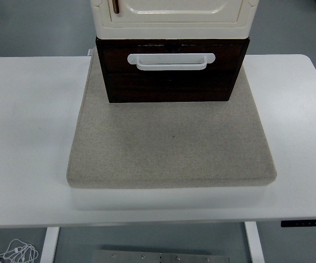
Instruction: Open the drawer under the combination cabinet
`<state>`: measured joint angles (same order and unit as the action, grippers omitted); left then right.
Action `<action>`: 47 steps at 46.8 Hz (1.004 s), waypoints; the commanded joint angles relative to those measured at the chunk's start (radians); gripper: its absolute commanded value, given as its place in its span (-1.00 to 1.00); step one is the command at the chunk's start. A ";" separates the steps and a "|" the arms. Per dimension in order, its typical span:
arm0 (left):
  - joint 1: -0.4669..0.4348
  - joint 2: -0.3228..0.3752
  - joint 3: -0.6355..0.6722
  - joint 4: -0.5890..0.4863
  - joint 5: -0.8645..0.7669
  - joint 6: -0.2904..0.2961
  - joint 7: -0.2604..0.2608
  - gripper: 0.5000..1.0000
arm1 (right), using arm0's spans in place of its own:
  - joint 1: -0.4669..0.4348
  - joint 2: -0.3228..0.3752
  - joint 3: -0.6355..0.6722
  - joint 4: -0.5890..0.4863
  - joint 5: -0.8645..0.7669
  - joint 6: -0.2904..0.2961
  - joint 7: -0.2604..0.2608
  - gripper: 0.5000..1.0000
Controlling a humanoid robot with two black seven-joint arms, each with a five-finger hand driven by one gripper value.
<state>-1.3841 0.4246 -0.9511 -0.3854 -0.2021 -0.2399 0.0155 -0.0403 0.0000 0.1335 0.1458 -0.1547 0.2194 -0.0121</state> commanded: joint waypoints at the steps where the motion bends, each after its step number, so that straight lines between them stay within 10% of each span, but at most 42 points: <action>1: -0.067 0.000 -0.001 0.000 0.052 0.001 0.000 1.00 | 0.000 0.000 0.000 0.000 0.000 0.000 0.000 0.70; 47: -0.444 0.031 0.419 -0.556 0.207 -0.004 0.014 1.00 | 0.000 0.000 0.000 0.000 0.000 0.000 0.000 0.70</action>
<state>-1.8148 0.4545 -0.5805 -0.8961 0.0049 -0.2440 0.0293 -0.0403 0.0000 0.1335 0.1457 -0.1548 0.2193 -0.0121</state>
